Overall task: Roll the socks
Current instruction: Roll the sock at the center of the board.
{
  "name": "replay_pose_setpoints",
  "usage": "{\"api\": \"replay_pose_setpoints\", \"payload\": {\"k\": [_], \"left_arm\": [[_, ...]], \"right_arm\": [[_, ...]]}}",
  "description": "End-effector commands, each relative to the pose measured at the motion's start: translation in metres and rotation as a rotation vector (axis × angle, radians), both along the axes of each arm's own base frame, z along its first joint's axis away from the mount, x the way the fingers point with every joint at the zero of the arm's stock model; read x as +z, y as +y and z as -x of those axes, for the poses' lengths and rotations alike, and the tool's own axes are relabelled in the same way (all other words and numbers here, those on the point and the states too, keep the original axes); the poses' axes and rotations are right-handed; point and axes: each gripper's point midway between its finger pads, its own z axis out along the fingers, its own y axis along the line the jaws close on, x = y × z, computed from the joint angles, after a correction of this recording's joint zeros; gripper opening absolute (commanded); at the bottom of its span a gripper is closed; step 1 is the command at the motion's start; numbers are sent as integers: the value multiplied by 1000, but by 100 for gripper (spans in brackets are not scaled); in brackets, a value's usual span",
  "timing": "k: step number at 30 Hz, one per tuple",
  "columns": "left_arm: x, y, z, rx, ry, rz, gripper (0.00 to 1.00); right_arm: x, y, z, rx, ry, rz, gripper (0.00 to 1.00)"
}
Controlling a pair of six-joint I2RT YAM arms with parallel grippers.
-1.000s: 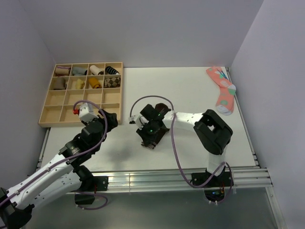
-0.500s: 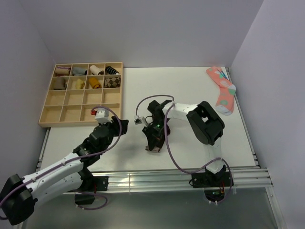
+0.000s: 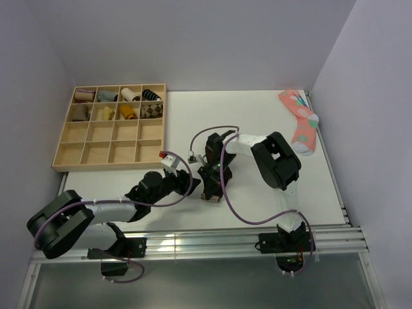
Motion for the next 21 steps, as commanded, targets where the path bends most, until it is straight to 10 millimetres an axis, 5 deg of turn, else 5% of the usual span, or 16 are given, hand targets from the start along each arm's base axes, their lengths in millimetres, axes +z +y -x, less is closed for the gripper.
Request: {"api": "replay_pose_setpoints", "payload": {"k": [1,12,21], "left_arm": [[23,-21,19,-172,-119,91,62],[2,-37,50,-380,-70,80,63],[-19,-43,51,-420,-17,44,56]], "right_arm": [[4,5,-6,-17,26,-13,13],[-3,-2,-10,-53,41,35,11],[-7,-14,-13,-126,90,88,10]]}}
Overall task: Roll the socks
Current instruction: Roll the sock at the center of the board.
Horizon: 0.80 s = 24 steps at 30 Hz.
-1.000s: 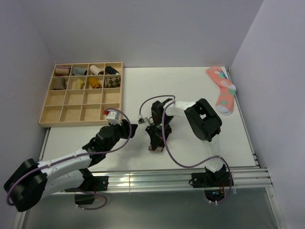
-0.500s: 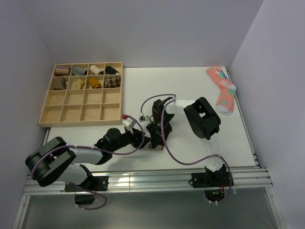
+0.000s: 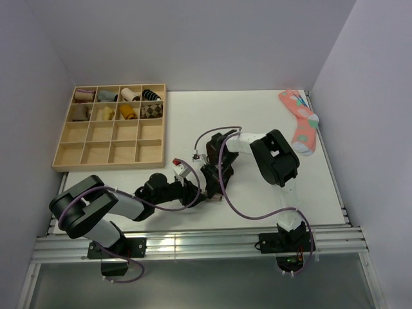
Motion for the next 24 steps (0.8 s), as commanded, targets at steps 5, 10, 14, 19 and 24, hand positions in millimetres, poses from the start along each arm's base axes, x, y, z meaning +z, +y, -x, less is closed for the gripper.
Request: {"api": "replay_pose_setpoints", "payload": {"k": [5,10,14,19,24], "left_arm": [[18,-13,-6,-41,-81,42,57],[11,-21,-11,-58,-78,30,59],[6,-24,-15,-66,-77,16,58],[5,-27,-13,-87,-80,12,59],[2,-30,-9,-127,-75,11,60]], "right_arm": [[8,-13,-6,-65,51,5,10],[9,-17,3,-40,98,-9,10],[14,-19,10,-15,138,-34,10],[18,-21,15,7,166,-55,10],[19,-22,17,9,183,-61,10]]}}
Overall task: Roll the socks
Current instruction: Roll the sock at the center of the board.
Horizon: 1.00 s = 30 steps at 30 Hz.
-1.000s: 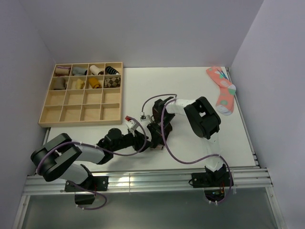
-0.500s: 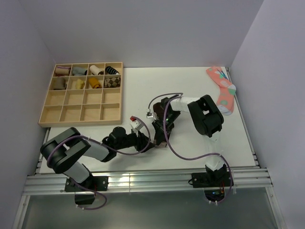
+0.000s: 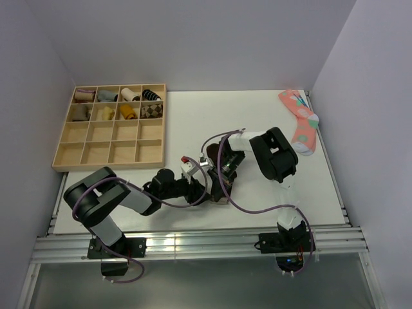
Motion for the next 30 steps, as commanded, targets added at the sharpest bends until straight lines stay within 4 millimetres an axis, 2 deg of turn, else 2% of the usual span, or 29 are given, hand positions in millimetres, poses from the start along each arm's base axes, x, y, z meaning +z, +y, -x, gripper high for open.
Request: {"api": "replay_pose_setpoints", "payload": {"k": [1,11,16,25,30], "left_arm": [[14,-12,3,-84,-58,45,59],[3,-23,14,-137,-16,41,56],[4,-26,15,-137,-13,62,53],[7,-34,12,-130,-5,73,33],[4,-40,15,-142,9,68,14]], "right_arm": [[11,4,-3,-4,19,-43,10],[10,3,-8,-22,15,-36,9],[9,1,-9,-26,15,-32,9],[5,0,-12,-31,-13,-20,9],[3,-2,-13,-34,-40,-5,10]]}}
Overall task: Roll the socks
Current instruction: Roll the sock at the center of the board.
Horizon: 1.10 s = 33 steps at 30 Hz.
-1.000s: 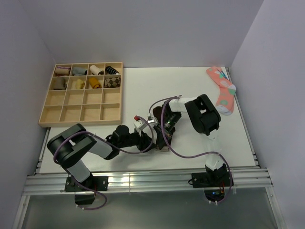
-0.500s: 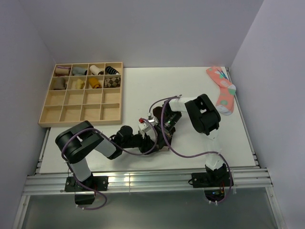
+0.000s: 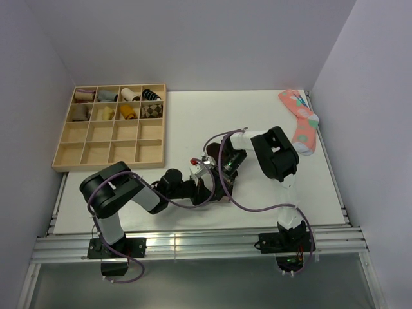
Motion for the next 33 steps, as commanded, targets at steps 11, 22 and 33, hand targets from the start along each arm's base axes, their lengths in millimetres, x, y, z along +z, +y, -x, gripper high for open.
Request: {"api": "replay_pose_setpoints", "payload": {"k": [11,22,33], "left_arm": [[15,-25,-2,-30,-25,26,0],[-3,-32,-20,61,59,-99,0],[-22,-34,-29,149,205,-225,0]], "right_arm": [[5,3,-29,-99,-214,18,38],[32,-14,-75,-275,-470,28,42],[67,-62,-117,-482,-639,4,39]]}}
